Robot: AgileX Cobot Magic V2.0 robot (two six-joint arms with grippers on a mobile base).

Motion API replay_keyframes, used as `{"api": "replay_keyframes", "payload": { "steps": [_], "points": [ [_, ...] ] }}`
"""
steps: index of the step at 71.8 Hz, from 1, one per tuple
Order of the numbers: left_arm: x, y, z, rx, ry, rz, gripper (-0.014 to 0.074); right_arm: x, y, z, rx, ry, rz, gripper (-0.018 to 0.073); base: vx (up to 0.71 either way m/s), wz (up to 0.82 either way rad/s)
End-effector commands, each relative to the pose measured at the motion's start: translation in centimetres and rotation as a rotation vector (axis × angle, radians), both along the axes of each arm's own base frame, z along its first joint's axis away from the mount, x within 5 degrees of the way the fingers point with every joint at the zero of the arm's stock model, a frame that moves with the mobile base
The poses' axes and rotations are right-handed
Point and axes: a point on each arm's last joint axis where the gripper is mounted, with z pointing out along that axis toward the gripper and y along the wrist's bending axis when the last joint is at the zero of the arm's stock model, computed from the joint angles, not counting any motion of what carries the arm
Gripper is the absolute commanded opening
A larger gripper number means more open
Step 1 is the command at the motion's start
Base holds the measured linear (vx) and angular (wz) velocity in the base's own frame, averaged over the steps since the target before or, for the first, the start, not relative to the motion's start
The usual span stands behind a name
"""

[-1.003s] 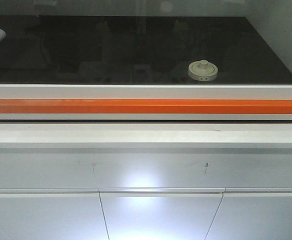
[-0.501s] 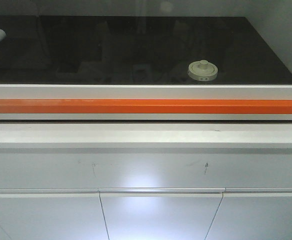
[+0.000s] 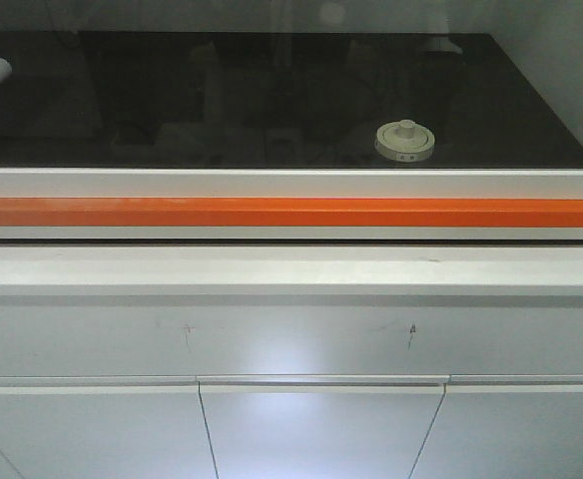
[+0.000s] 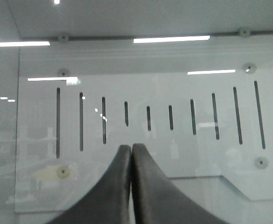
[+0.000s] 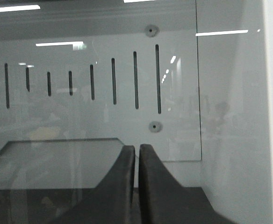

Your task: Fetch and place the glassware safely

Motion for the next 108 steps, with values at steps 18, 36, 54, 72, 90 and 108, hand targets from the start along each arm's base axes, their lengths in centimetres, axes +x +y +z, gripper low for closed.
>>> {"api": "replay_keyframes", "payload": {
  "steps": [18,36,54,72,90,108],
  "points": [
    [5.5,-0.2,-2.0,-0.015,0.158,-0.010,-0.0007,7.4,0.2,-1.7,-0.018,0.142,0.003,-0.0003,0.00,0.00],
    [6.9,-0.2,-5.9,-0.013,0.265,-0.009,-0.0007,8.1,0.3,-3.7,-0.020,0.128,0.016,-0.0003,0.00,0.00],
    [6.3,-0.2,-12.3,-0.012,0.333,-0.007,-0.0007,7.2,0.6,-11.0,-0.022,0.109,0.052,-0.0003,0.00,0.00],
    [6.6,-0.2,-16.5,-0.009,0.344,-0.005,-0.0007,7.7,0.8,-16.7,-0.056,0.139,0.068,-0.0003,0.00,0.00],
    [8.2,-0.2,-18.5,-0.007,0.381,-0.003,-0.0007,9.7,1.1,-19.6,-0.065,0.223,0.096,-0.0003,0.00,0.00],
    [9.0,-0.3,-19.3,-0.007,0.378,-0.003,-0.0007,11.1,1.2,-22.4,-0.083,0.279,0.099,-0.0003,0.00,0.00]
  ]
}}
